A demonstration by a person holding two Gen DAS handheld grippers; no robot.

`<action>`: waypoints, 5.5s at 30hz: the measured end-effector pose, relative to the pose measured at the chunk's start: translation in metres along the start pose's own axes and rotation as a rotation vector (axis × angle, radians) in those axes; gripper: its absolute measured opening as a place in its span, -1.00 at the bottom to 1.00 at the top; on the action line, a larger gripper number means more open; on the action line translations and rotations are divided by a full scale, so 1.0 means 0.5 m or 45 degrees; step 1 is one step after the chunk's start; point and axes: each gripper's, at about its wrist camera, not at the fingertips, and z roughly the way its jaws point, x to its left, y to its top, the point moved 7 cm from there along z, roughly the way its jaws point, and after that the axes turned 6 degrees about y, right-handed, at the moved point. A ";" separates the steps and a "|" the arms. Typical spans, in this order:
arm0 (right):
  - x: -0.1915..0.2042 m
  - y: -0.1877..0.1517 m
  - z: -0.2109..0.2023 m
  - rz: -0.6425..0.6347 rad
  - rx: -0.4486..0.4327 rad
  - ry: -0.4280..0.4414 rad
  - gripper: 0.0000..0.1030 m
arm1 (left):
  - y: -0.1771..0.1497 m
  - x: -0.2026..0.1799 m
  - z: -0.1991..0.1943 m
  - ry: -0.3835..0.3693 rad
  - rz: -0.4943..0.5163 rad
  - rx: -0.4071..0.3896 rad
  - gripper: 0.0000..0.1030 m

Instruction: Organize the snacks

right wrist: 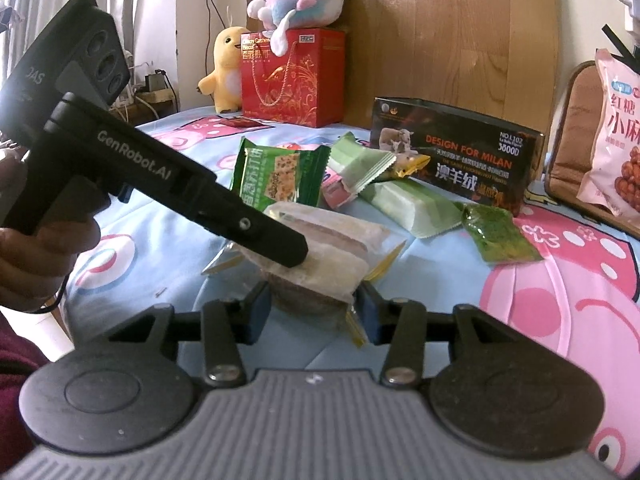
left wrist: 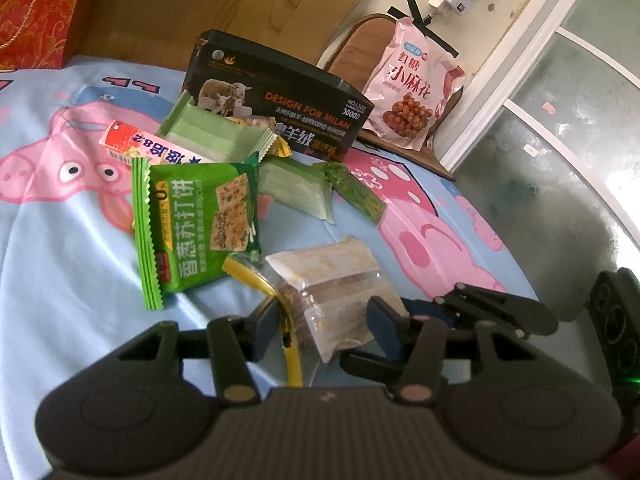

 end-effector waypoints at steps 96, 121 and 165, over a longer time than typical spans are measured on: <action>0.003 0.007 -0.017 -0.031 -0.089 -0.042 -0.10 | 0.006 -0.013 -0.009 -0.009 0.031 -0.064 0.00; -0.002 0.009 -0.029 -0.015 -0.147 -0.053 -0.10 | 0.008 -0.023 -0.015 -0.004 0.052 -0.092 0.00; -0.237 0.269 0.107 -0.062 -0.387 -0.378 -0.17 | 0.416 -0.005 0.114 -0.002 0.183 -0.297 0.00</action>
